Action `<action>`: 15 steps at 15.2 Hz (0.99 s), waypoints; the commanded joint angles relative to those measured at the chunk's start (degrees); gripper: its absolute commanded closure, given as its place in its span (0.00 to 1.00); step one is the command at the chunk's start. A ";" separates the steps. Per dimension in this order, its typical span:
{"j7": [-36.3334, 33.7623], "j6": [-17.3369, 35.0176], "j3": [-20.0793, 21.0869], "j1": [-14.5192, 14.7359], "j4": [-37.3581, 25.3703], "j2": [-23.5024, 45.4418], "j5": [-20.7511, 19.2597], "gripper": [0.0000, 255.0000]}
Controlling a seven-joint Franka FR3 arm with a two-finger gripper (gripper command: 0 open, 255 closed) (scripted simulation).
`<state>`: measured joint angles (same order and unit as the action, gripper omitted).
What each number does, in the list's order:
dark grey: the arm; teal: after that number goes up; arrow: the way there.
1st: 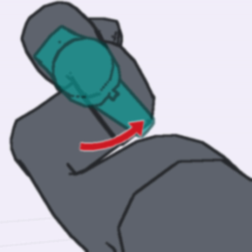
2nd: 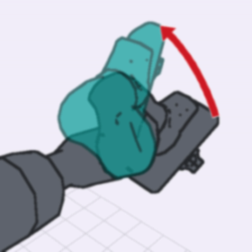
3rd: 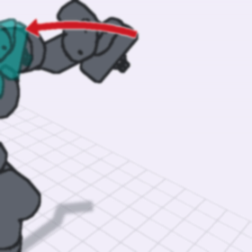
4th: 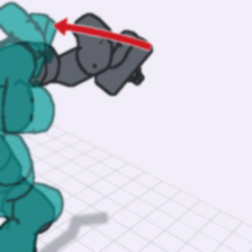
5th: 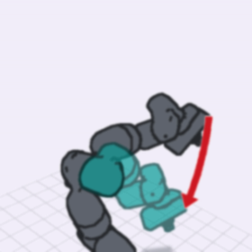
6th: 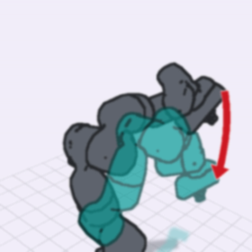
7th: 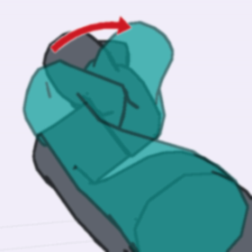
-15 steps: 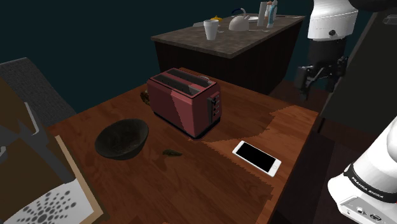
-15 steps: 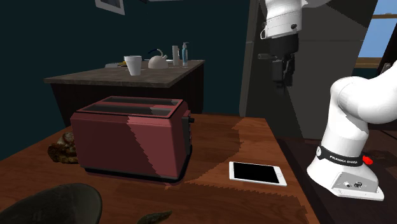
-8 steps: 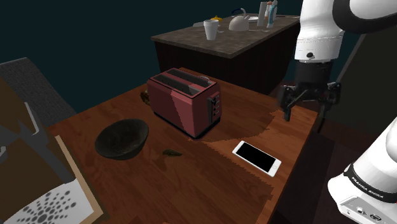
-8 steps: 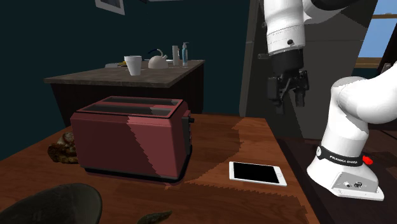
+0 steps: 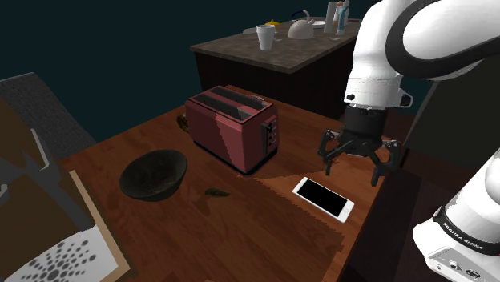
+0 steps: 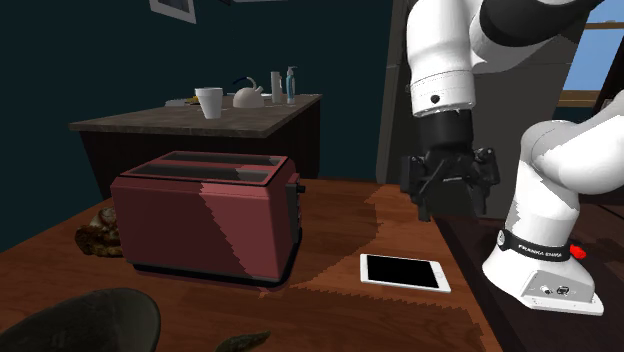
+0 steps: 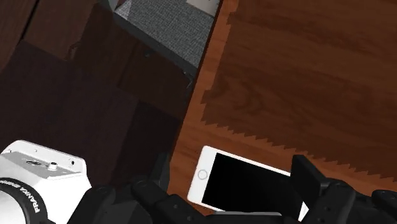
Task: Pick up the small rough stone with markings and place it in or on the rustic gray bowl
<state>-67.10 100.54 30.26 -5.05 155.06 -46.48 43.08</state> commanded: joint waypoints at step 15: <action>-34.71 40.72 29.50 -13.98 -11.82 31.09 24.40 0.00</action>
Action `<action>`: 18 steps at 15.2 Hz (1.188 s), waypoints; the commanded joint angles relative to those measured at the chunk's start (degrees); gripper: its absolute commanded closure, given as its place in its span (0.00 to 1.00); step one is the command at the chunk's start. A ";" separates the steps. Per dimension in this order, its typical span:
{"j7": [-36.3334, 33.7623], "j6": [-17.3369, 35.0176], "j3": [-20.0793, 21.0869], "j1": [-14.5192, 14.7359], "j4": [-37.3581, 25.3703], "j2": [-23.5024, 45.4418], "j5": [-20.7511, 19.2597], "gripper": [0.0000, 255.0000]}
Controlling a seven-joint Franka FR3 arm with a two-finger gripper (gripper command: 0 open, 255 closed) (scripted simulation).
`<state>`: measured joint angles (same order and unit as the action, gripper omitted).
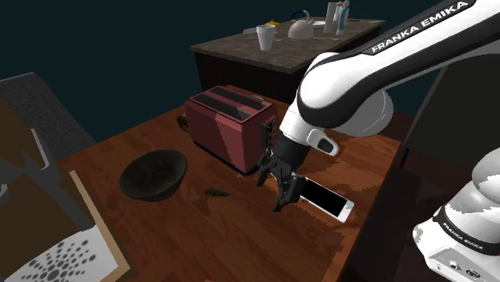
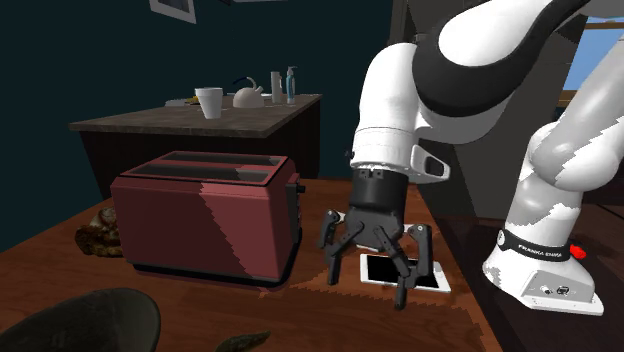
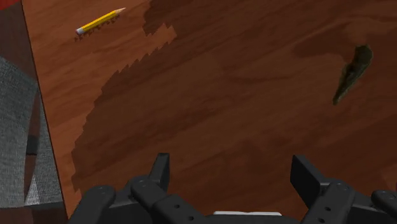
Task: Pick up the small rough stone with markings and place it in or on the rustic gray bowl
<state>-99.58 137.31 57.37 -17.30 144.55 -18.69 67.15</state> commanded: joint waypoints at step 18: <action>-38.91 44.46 -11.63 15.87 -17.06 45.15 -25.32 0.00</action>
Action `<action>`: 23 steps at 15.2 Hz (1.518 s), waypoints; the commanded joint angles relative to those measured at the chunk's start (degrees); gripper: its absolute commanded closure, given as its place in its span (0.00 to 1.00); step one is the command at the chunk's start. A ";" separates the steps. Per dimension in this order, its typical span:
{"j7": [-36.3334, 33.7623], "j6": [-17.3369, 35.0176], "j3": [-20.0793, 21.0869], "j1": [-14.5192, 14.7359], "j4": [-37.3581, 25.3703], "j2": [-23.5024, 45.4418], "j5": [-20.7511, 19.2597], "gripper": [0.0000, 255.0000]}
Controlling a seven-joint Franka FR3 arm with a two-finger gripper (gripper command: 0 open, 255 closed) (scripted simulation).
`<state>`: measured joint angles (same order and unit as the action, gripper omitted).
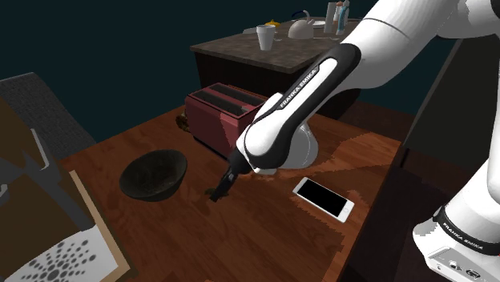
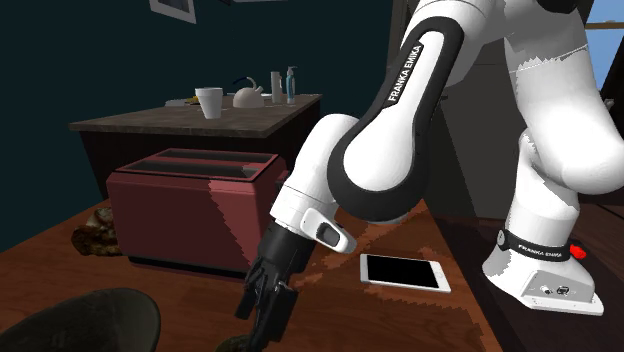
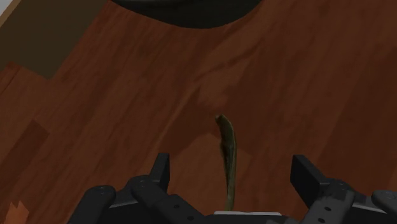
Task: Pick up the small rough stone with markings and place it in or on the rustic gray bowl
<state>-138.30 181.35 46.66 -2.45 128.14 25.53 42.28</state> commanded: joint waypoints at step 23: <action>-2.54 -3.15 -2.43 2.18 -0.67 -3.27 -0.45 1.00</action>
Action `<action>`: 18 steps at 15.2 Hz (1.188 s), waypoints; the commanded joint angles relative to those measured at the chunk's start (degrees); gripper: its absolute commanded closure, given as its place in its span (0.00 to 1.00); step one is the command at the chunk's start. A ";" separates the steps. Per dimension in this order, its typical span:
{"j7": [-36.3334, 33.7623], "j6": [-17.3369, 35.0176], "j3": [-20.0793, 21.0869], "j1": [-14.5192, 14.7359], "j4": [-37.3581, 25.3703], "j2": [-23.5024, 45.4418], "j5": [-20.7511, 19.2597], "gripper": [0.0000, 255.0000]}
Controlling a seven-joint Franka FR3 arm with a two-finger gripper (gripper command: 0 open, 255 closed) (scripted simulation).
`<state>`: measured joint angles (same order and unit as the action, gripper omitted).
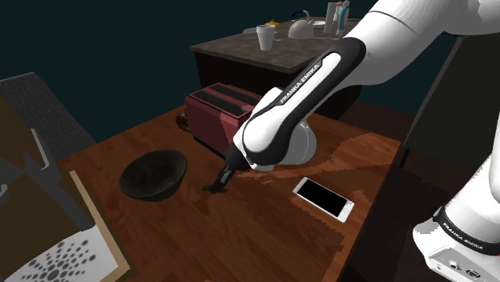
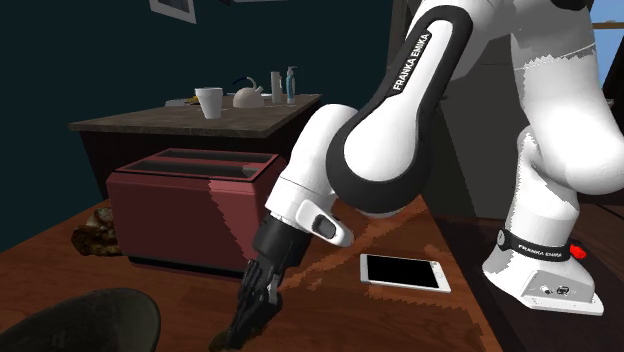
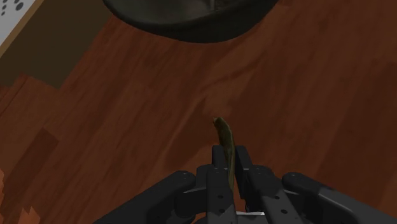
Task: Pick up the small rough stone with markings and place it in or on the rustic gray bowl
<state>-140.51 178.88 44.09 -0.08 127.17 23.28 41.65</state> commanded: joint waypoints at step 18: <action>-9.50 -14.31 -2.90 0.36 -0.77 -15.03 -2.73 1.00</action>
<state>-149.31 165.56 41.35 0.30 126.61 9.12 39.24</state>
